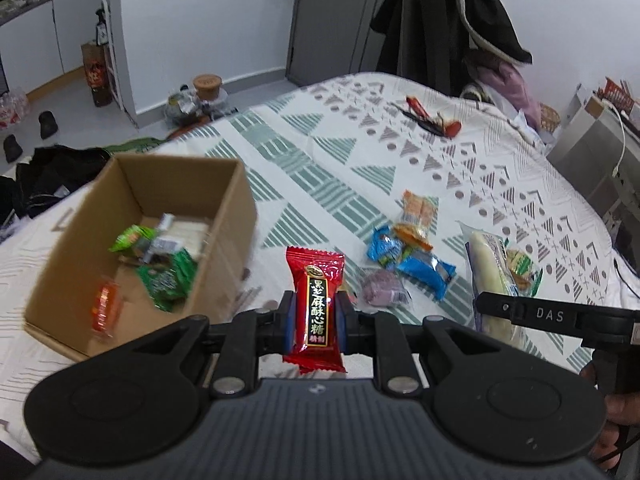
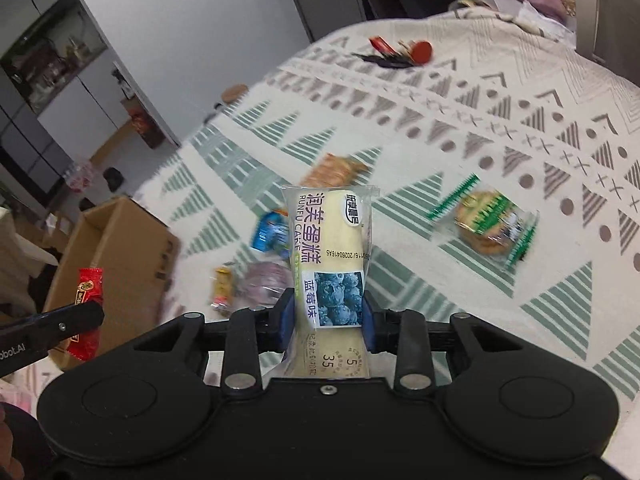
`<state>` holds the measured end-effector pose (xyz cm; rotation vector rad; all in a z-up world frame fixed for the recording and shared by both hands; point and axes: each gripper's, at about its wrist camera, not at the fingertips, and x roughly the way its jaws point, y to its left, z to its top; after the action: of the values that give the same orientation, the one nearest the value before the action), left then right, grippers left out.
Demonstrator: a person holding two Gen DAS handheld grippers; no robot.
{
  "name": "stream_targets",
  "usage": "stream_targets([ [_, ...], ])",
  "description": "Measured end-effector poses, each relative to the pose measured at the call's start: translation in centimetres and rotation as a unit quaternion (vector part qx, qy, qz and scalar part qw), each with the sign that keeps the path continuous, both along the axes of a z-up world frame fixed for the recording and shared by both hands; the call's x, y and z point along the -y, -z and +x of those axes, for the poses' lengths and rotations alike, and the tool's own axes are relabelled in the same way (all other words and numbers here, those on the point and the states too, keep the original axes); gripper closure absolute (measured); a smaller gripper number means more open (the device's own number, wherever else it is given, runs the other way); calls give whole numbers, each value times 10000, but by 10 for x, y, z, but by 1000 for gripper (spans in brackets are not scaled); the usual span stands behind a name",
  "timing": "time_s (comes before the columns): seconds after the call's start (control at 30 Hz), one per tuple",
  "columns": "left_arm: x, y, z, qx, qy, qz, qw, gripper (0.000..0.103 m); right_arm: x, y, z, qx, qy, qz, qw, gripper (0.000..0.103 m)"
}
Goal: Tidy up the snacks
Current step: 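Carry red candy bar in left gripper while right gripper carries cake packet to box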
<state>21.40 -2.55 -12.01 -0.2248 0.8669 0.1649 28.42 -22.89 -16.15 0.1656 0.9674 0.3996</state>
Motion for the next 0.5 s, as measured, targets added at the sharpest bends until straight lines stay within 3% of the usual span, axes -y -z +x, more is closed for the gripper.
stream_targets([
  [0.5,-65,-29,-39,280,-552,-32,9981,84,-59,-40,-31,371,-380,262,9982,71],
])
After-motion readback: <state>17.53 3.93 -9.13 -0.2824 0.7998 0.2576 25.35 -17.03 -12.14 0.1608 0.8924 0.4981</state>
